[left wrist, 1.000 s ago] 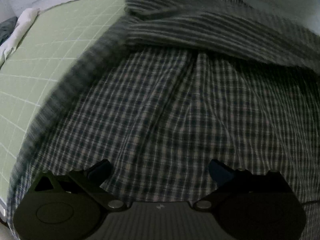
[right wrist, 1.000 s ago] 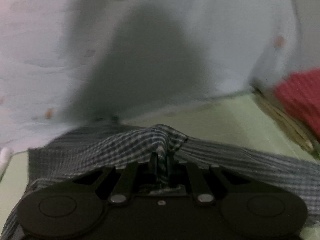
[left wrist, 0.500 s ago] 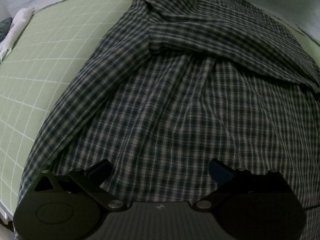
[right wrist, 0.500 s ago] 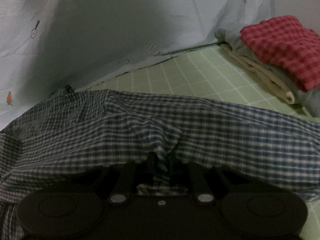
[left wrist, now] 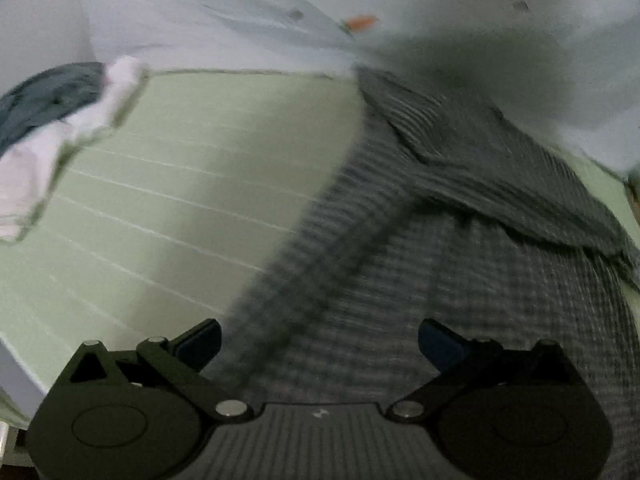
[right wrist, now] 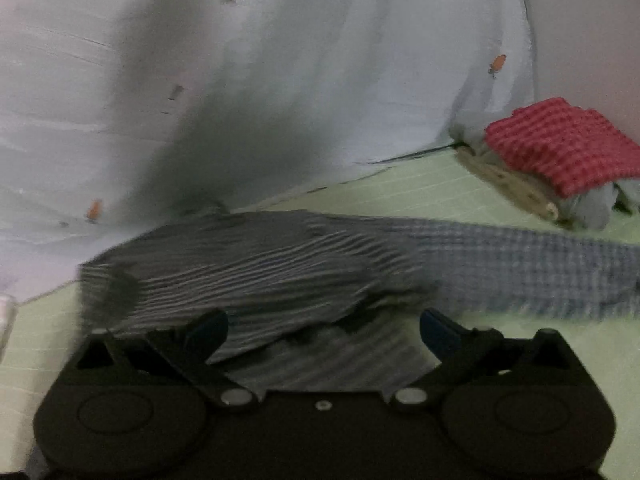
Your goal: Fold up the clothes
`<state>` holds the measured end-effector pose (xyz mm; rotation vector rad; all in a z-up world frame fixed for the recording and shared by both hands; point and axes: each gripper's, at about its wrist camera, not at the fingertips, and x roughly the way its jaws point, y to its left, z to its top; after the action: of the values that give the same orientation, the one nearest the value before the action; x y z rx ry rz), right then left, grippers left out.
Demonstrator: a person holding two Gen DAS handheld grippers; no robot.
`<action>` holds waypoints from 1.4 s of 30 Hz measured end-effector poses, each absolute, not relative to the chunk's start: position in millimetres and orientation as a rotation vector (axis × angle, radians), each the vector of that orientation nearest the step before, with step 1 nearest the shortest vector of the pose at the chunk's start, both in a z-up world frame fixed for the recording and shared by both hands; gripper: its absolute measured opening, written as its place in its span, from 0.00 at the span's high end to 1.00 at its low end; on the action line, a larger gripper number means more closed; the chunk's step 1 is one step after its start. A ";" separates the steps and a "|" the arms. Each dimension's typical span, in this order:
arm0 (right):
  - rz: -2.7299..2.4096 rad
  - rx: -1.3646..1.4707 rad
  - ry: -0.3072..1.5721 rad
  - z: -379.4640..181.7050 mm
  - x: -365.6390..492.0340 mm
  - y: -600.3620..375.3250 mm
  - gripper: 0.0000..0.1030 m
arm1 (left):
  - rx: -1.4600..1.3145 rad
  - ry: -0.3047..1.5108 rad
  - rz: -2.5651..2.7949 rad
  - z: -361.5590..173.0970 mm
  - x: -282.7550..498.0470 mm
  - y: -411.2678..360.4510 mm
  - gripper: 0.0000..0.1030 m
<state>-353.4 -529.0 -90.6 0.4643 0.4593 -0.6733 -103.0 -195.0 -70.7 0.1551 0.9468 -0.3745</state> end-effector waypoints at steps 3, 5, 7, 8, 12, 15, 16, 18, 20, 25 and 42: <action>-0.652 0.493 0.441 -91.7 -348.7 -474.4 0.00 | 0.147 0.933 -0.383 -61.8 -87.4 -156.3 0.00; -0.617 0.518 0.453 -95.9 -341.4 -434.5 0.00 | 0.152 0.921 -0.396 -56.8 -81.0 -129.4 0.00; -0.602 0.535 0.473 -103.0 -331.8 -393.7 0.00 | 0.159 0.916 -0.416 -54.8 -73.8 -104.5 0.00; -0.597 0.543 0.482 -106.8 -327.1 -376.2 0.00 | 0.162 0.920 -0.430 -56.4 -68.7 -94.1 0.00; -0.559 0.593 0.518 -123.9 -307.4 -313.2 0.01 | 0.218 0.935 -0.509 -63.9 -53.1 -59.3 0.00; -0.548 0.646 0.545 -136.3 -290.0 -278.2 0.13 | 0.258 0.939 -0.550 -69.5 -43.9 -42.3 0.00; -0.540 0.661 0.556 -139.4 -284.6 -268.7 0.20 | 0.263 0.943 -0.564 -70.6 -40.3 -36.6 0.00; -0.507 0.684 0.569 -144.9 -277.4 -249.8 0.31 | 0.269 0.953 -0.582 -72.8 -36.8 -24.5 0.00; -0.471 0.687 0.581 -150.1 -270.7 -232.0 0.45 | 0.280 0.961 -0.604 -75.9 -34.4 -16.0 0.00; -0.426 0.698 0.630 -163.6 -256.9 -201.0 0.65 | 0.324 0.960 -0.639 -79.9 -30.5 -4.1 0.00; -0.425 0.670 0.578 -140.6 -287.9 -218.8 0.98 | 0.312 0.985 -0.745 -79.2 -49.7 -43.6 0.00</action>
<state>-287.9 -218.8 -140.6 0.6695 0.5783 -0.4247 -49.7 -43.6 -79.2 0.3119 0.9852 -0.7447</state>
